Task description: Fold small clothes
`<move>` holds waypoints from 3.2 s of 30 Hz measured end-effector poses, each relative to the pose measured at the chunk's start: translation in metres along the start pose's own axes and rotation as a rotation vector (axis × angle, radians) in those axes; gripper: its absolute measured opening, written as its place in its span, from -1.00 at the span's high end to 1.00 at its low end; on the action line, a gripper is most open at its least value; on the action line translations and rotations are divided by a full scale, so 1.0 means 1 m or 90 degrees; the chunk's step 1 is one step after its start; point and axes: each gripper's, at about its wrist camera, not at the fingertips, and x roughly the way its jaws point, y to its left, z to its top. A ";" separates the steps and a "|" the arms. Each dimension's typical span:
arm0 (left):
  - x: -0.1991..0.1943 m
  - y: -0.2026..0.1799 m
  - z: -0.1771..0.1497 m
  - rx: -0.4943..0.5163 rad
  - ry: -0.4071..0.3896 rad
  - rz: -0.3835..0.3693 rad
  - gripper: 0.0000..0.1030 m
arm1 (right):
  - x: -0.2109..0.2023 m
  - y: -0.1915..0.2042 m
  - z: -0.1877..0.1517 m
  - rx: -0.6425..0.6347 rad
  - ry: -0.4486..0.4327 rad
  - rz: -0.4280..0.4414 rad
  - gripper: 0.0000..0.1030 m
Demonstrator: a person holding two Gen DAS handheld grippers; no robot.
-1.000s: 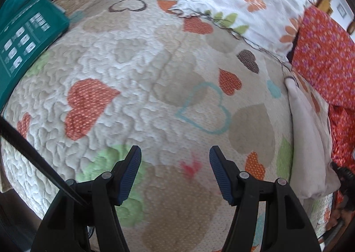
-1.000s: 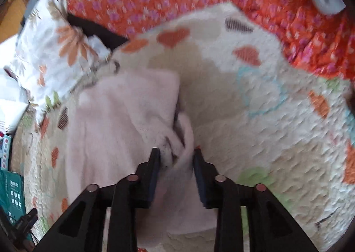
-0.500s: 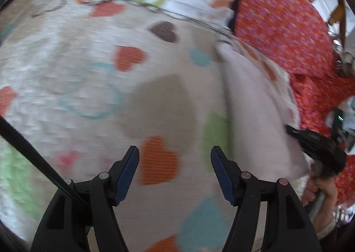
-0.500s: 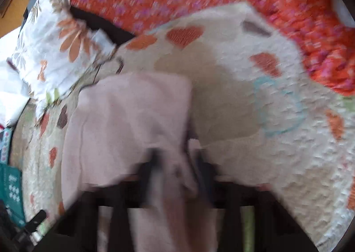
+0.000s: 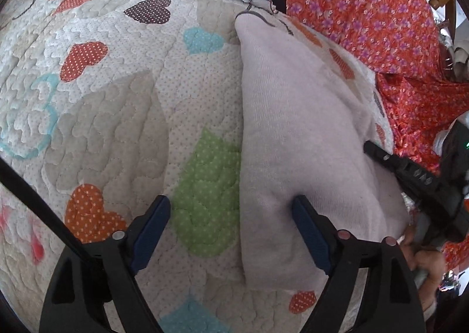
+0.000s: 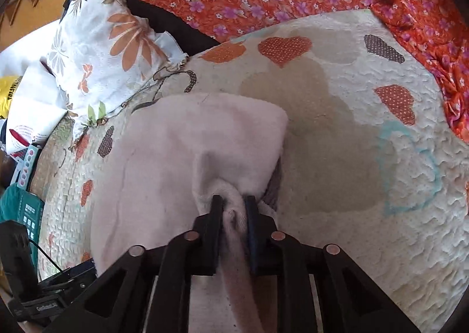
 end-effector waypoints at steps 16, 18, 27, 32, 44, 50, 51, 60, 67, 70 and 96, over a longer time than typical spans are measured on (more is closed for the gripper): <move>-0.028 -0.011 -0.011 0.122 -0.044 0.053 0.68 | -0.063 0.012 0.003 -0.024 -0.127 -0.087 0.34; -0.034 -0.005 -0.013 0.125 -0.056 0.084 0.68 | -0.073 0.022 -0.002 -0.024 -0.144 -0.084 0.34; -0.081 0.040 -0.014 0.080 -0.114 0.109 0.61 | -0.041 0.075 -0.051 -0.067 -0.052 -0.004 0.34; -0.101 0.069 -0.018 0.055 -0.145 0.137 0.31 | 0.004 0.107 -0.082 -0.127 0.031 0.007 0.33; -0.117 0.082 -0.029 0.022 -0.151 0.117 0.09 | -0.071 0.084 -0.059 -0.076 -0.048 0.039 0.42; -0.096 0.051 -0.036 0.077 -0.131 0.113 0.04 | -0.090 0.037 -0.057 -0.052 -0.100 -0.028 0.41; -0.090 0.045 -0.036 0.087 -0.126 0.109 0.04 | -0.085 0.030 -0.056 -0.035 -0.090 -0.025 0.41; -0.041 -0.016 -0.030 0.137 -0.106 0.072 -0.06 | -0.038 0.000 -0.063 0.000 0.030 -0.028 0.41; -0.019 -0.026 -0.033 0.148 -0.065 0.093 -0.06 | -0.054 -0.012 -0.059 0.050 -0.005 -0.032 0.41; -0.019 -0.022 -0.033 0.137 -0.053 0.079 -0.08 | -0.076 -0.005 -0.038 0.037 -0.095 -0.039 0.41; -0.064 -0.008 -0.042 0.169 -0.128 0.135 -0.18 | -0.062 0.013 -0.031 -0.010 -0.078 -0.072 0.22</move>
